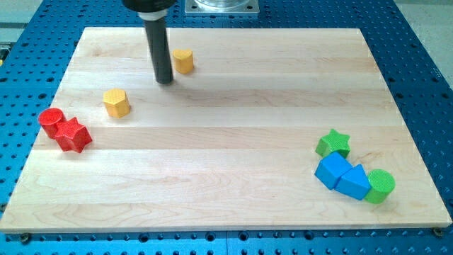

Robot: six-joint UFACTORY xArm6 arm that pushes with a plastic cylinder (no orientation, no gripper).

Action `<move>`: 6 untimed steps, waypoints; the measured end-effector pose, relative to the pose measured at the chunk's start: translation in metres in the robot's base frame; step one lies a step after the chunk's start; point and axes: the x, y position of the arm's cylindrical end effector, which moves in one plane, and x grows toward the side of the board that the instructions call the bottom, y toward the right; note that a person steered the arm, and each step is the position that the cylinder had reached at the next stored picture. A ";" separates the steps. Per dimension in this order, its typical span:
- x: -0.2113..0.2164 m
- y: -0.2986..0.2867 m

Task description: Push the hexagon into the heart

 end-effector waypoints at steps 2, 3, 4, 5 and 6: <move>-0.052 0.086; -0.080 0.127; -0.096 0.132; -0.041 0.113; 0.004 0.110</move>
